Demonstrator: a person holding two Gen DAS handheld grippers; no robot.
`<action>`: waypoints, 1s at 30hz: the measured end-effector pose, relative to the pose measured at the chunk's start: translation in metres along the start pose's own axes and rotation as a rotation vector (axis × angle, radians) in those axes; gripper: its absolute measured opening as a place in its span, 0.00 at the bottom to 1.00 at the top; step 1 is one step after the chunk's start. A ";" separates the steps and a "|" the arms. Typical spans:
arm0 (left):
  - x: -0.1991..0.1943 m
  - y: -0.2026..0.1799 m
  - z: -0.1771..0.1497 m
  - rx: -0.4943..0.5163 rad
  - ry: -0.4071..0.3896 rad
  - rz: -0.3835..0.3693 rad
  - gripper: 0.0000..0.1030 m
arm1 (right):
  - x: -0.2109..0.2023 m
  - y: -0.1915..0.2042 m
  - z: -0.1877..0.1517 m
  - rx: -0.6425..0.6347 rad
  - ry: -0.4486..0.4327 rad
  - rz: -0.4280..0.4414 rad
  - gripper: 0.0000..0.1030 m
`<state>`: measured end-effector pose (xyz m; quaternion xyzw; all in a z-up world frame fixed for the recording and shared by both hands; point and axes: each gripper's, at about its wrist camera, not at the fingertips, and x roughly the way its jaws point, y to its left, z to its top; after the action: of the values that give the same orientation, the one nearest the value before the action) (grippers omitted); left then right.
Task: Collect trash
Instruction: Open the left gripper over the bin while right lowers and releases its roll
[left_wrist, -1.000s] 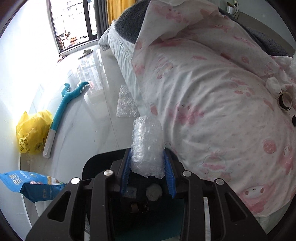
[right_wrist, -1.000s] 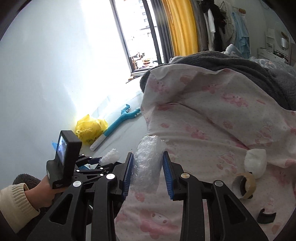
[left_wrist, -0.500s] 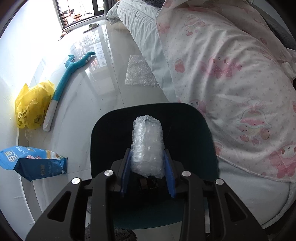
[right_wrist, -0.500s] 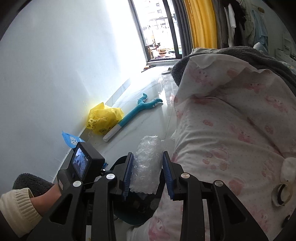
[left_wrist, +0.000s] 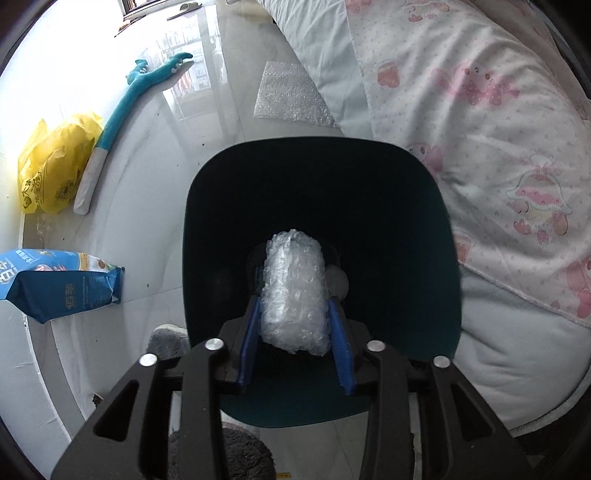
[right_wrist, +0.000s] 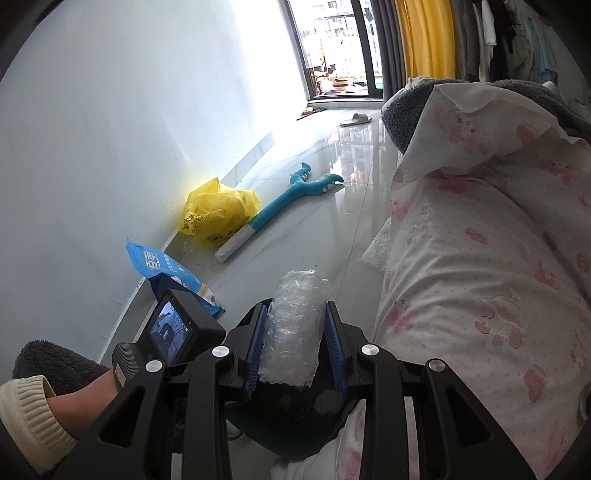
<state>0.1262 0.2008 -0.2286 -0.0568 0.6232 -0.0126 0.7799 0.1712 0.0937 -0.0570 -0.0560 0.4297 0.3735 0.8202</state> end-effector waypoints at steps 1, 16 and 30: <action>-0.001 0.001 -0.001 -0.001 -0.003 -0.001 0.63 | 0.003 0.001 0.000 -0.001 0.007 -0.001 0.31; -0.054 0.029 -0.010 -0.021 -0.174 -0.003 0.83 | 0.059 0.016 -0.009 -0.001 0.129 -0.022 0.31; -0.115 0.059 -0.020 -0.063 -0.401 -0.001 0.85 | 0.119 0.027 -0.027 0.029 0.261 -0.046 0.31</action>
<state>0.0785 0.2680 -0.1276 -0.0828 0.4557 0.0180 0.8861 0.1773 0.1696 -0.1562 -0.1019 0.5368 0.3379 0.7663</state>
